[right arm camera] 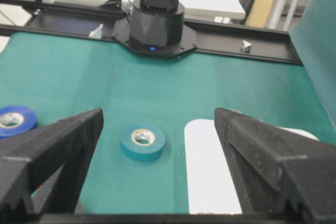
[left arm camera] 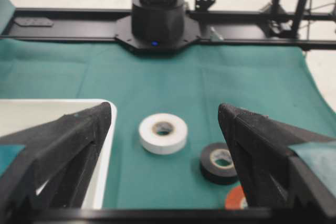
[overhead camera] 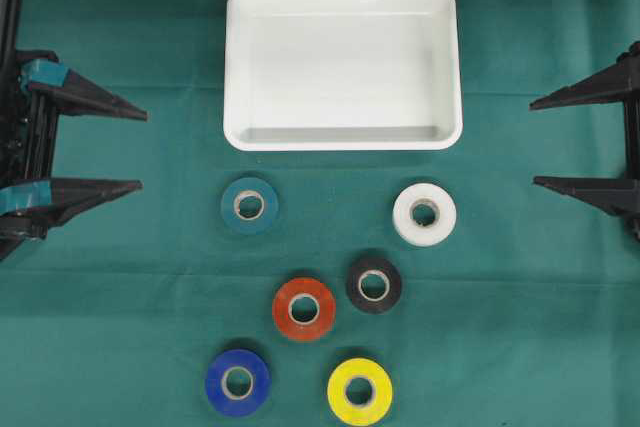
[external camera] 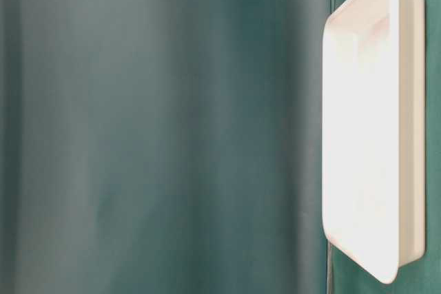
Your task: Pick up the tape from a random location and place it into the white case.
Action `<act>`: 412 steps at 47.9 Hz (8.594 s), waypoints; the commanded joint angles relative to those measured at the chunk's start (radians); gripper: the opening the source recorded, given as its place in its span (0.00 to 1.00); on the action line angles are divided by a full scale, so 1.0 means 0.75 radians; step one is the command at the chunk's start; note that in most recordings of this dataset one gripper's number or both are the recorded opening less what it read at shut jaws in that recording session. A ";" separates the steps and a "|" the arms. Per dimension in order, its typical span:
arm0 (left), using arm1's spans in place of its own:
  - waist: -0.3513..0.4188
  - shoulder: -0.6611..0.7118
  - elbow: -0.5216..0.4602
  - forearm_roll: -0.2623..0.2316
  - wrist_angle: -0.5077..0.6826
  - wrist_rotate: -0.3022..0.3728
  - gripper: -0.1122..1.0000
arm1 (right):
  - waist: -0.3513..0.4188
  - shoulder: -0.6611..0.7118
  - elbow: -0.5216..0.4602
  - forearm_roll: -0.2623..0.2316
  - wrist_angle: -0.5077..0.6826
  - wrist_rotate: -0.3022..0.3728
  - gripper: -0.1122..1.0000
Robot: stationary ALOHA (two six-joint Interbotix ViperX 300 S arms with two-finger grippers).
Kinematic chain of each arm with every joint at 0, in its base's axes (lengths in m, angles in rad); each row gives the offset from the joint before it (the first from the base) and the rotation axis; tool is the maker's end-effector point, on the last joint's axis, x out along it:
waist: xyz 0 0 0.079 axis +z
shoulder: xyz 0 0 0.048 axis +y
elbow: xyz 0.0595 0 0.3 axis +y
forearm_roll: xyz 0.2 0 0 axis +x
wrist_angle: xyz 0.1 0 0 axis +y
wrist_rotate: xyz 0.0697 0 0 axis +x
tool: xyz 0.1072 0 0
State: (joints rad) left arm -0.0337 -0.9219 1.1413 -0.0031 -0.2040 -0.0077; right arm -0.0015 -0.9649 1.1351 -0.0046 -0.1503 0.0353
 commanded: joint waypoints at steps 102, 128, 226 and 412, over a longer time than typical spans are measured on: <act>-0.045 1.360 -1.313 -0.002 0.202 0.006 0.99 | -0.004 0.045 -0.049 -0.004 -0.008 -0.004 0.91; -0.027 1.493 -1.581 0.000 0.792 -0.037 0.98 | -0.004 0.041 -0.051 -0.004 -0.006 -0.008 0.91; -0.014 1.771 -1.851 0.008 1.258 -0.041 0.98 | -0.004 0.063 -0.059 -0.016 0.008 -0.012 0.91; -0.063 1.563 -1.929 0.020 1.364 0.022 0.33 | -0.012 0.119 -0.057 -0.018 0.037 -0.008 0.91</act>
State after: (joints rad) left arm -0.0828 0.2915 -0.2592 0.0092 0.8130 0.0061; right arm -0.0092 -0.8851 1.1183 -0.0184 -0.1181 0.0291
